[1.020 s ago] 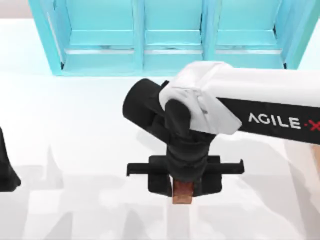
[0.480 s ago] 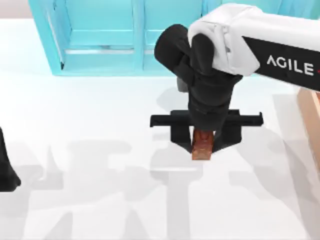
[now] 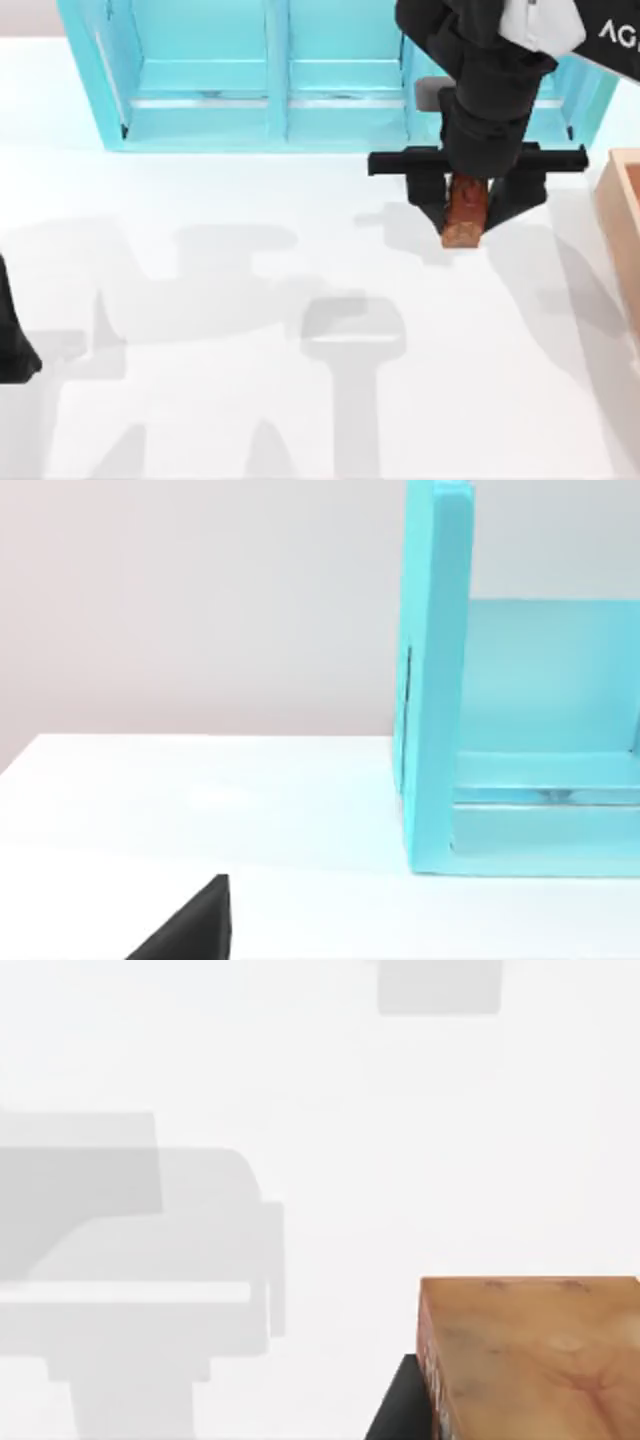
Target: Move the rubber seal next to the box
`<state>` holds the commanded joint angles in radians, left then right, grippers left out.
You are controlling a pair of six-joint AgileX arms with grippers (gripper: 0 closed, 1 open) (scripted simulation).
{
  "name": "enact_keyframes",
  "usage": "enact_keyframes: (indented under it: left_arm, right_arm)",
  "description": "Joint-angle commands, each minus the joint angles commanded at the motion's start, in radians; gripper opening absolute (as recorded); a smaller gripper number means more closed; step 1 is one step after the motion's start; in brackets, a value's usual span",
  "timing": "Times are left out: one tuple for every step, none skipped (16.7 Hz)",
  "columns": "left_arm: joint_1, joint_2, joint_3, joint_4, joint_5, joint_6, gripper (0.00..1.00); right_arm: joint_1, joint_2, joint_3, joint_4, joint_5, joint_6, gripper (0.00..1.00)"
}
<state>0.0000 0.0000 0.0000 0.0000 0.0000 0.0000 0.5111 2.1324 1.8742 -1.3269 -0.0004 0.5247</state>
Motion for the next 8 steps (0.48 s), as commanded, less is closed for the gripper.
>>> enact_keyframes:
  left_arm:
    - [0.0, 0.0, 0.0, 0.0, 0.0, 0.0, 1.0]
    - [0.0, 0.0, 0.0, 0.0, 0.0, 0.0, 1.0]
    - [0.0, 0.0, 0.0, 0.0, 0.0, 0.0, 1.0]
    - [0.0, 0.0, 0.0, 0.0, 0.0, 0.0, 1.0]
    - [0.0, 0.0, 0.0, 0.0, 0.0, 0.0, 1.0]
    - [0.0, 0.0, 0.0, 0.0, 0.0, 0.0, 1.0]
    - [0.0, 0.0, 0.0, 0.0, 0.0, 0.0, 1.0]
    - [0.0, 0.0, 0.0, 0.0, 0.0, 0.0, 1.0]
  right_arm:
    - [-0.027, 0.008, 0.024, -0.017, 0.0, -0.024, 0.0]
    - [-0.054, 0.015, 0.049, -0.034, 0.0, -0.047, 0.0]
    - [-0.08, 0.022, 0.074, -0.051, 0.001, -0.071, 0.0]
    - [-0.106, 0.029, 0.099, -0.067, 0.002, -0.096, 0.0]
    - [-0.13, 0.036, 0.125, -0.084, 0.003, -0.121, 0.0]
    - [-0.154, 0.043, 0.15, -0.101, 0.003, -0.147, 0.0]
    - [-0.177, 0.05, 0.174, -0.118, 0.003, -0.171, 0.0]
    - [-0.203, 0.058, 0.198, -0.135, 0.003, -0.197, 0.0]
